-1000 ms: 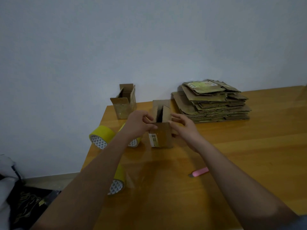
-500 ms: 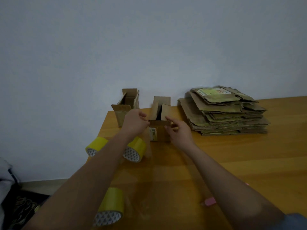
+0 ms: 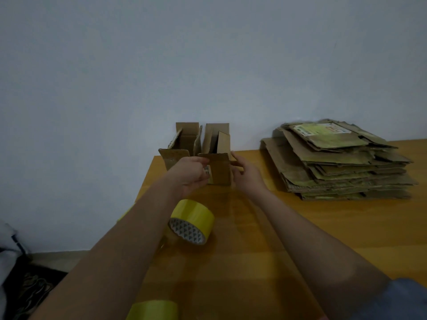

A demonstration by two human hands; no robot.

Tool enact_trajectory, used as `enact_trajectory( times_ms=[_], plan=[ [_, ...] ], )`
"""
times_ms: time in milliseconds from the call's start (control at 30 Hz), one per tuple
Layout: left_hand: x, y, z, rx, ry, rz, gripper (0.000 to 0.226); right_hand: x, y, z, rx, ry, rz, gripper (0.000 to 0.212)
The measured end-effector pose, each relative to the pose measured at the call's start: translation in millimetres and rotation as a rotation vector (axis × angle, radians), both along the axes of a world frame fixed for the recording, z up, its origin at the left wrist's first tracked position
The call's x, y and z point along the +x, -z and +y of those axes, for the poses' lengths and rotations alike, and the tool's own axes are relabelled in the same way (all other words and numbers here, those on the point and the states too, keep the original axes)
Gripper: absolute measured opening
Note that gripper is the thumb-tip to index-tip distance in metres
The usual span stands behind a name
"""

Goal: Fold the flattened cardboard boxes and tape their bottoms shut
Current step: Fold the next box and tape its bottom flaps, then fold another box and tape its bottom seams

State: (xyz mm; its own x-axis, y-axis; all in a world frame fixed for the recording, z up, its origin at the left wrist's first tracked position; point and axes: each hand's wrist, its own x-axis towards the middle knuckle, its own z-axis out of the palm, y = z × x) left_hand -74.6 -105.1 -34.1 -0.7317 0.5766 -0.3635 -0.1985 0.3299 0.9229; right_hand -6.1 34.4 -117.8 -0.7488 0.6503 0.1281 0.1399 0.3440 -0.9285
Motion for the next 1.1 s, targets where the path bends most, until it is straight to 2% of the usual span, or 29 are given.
enact_trajectory(
  times_ms=[100, 233, 333, 400, 467, 533, 600, 767, 967, 1033, 1100],
  plan=[
    [1, 1, 0, -0.038, 0.016, 0.056, 0.05, 9, -8, -2, 0.112, 0.037, -0.027, 0.056],
    [16, -12, 13, -0.138, 0.01, 0.168, 0.025, 38, -36, 11, 0.476, 0.206, 0.12, 0.04],
    [38, -23, 30, -0.125, 0.083, 0.155, 0.023, 69, -60, 35, 0.748, 0.345, 0.171, 0.031],
    [51, -26, 43, -0.122, 0.16, 0.177, 0.025, 91, -72, 53, 0.849, 0.434, 0.075, 0.035],
    [64, -28, 53, -0.12, 0.22, 0.203, 0.024, 110, -76, 77, 0.85, 0.491, -0.146, 0.046],
    [75, -29, 62, -0.122, 0.271, 0.216, 0.02, 122, -70, 100, 0.733, 0.506, -0.391, 0.06],
    [85, -29, 66, -0.124, 0.305, 0.207, 0.017, 129, -59, 115, 0.62, 0.511, -0.491, 0.059],
    [88, -23, 62, -0.101, 0.336, 0.188, 0.015, 134, -46, 120, 0.629, 0.607, -0.284, 0.044],
    [95, -24, 62, -0.054, 0.279, 0.17, 0.01, 143, -58, 98, 0.692, 0.58, 0.075, 0.033],
    [102, -27, 63, -0.025, 0.271, 0.227, 0.012, 150, -66, 86, 0.736, 0.607, 0.178, 0.032],
    [112, -31, 62, 0.009, 0.294, 0.351, 0.023, 157, -79, 72, 0.781, 0.645, 0.267, 0.032]
  ],
)
